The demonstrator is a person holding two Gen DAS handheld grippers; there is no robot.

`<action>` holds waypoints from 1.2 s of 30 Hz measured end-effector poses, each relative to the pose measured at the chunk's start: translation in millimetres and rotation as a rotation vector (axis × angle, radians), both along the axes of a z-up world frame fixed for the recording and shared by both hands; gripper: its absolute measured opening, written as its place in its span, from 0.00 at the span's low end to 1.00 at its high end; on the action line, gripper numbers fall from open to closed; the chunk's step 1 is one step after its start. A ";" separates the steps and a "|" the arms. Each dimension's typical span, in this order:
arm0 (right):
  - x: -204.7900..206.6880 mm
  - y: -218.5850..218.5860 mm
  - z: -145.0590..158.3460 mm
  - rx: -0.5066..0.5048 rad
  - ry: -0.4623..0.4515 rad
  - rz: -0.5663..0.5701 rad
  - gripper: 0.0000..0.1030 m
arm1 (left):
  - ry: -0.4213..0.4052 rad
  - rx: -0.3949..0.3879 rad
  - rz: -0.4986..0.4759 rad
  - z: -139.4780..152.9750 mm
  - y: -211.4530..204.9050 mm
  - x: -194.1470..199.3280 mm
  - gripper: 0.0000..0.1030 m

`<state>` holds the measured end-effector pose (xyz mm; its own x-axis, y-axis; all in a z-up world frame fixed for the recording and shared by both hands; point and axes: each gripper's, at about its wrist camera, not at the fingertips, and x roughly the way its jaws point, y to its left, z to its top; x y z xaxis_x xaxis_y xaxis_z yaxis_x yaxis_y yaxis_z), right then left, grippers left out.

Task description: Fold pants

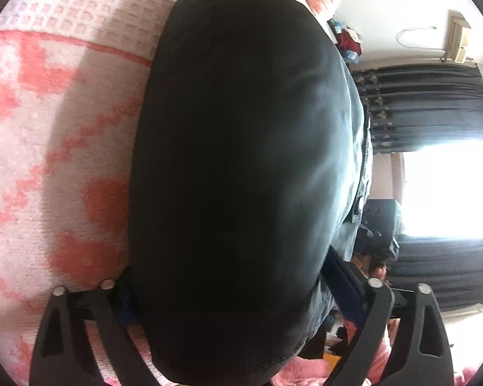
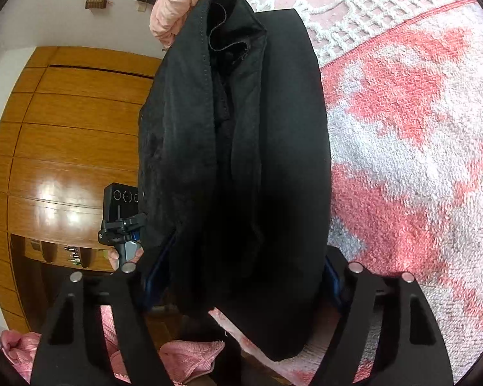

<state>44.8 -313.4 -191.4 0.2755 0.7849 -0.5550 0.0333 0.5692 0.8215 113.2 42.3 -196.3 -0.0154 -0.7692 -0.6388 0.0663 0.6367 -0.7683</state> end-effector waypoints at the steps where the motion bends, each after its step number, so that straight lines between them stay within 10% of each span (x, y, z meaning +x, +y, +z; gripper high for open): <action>1: -5.3 -3.0 1.4 -0.005 -0.005 -0.002 0.67 | -0.009 0.005 0.007 2.0 -0.1 -1.8 0.82; 14: -23.7 18.6 30.8 -0.057 -0.120 -0.035 0.49 | -0.105 -0.001 0.086 33.1 11.0 -15.5 0.42; 36: 44.5 27.9 125.8 -0.227 -0.346 -0.002 0.44 | -0.374 -0.082 0.212 109.9 51.4 31.5 0.36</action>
<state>89.3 -285.4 -65.6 0.4774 0.6527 -0.5883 -0.2213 0.7372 0.6384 144.6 93.7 -86.4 0.3692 -0.7788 -0.5072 0.2240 0.6042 -0.7647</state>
